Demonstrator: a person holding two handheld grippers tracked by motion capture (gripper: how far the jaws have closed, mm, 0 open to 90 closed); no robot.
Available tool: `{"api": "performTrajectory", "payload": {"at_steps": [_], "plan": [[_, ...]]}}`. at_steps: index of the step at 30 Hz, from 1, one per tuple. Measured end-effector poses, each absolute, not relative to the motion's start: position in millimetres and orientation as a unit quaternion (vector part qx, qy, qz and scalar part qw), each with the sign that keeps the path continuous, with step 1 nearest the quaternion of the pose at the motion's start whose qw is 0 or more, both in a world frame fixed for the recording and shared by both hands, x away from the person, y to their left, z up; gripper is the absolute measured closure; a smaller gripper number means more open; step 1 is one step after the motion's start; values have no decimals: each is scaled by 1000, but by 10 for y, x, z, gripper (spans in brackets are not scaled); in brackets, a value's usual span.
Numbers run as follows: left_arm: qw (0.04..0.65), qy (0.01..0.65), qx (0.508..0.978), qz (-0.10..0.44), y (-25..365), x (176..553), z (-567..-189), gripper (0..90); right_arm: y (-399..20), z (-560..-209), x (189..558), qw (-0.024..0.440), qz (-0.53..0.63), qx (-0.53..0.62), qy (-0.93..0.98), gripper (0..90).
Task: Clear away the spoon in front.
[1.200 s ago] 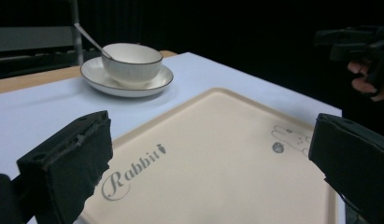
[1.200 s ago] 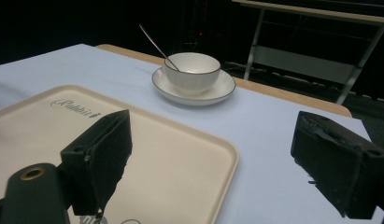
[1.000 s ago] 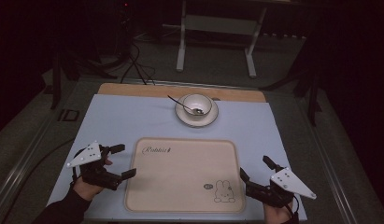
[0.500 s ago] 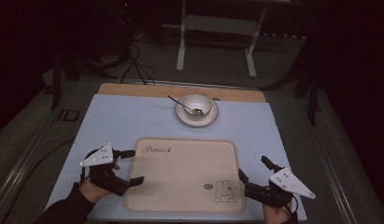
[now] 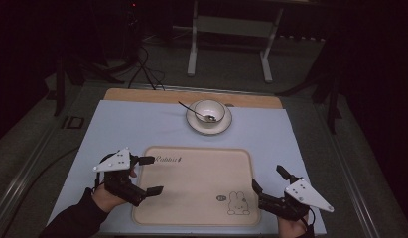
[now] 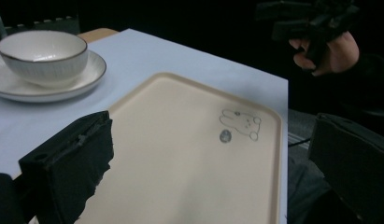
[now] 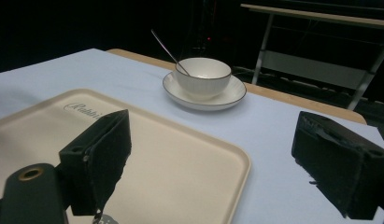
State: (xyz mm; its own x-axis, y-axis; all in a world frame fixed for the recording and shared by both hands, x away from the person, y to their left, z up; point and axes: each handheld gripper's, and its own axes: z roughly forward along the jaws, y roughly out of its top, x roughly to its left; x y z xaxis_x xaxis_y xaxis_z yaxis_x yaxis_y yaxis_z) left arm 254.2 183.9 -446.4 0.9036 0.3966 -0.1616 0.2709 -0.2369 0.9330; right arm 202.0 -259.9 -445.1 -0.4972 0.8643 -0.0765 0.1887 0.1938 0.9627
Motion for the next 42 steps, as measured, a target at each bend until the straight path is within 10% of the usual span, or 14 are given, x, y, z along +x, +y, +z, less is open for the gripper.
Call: {"api": "performTrajectory", "payload": {"at_steps": [42], "plan": [[550,317,761,139,1283,4026,-4365,86,-2575,-4466,2027,323,511,373,704,120]]}}
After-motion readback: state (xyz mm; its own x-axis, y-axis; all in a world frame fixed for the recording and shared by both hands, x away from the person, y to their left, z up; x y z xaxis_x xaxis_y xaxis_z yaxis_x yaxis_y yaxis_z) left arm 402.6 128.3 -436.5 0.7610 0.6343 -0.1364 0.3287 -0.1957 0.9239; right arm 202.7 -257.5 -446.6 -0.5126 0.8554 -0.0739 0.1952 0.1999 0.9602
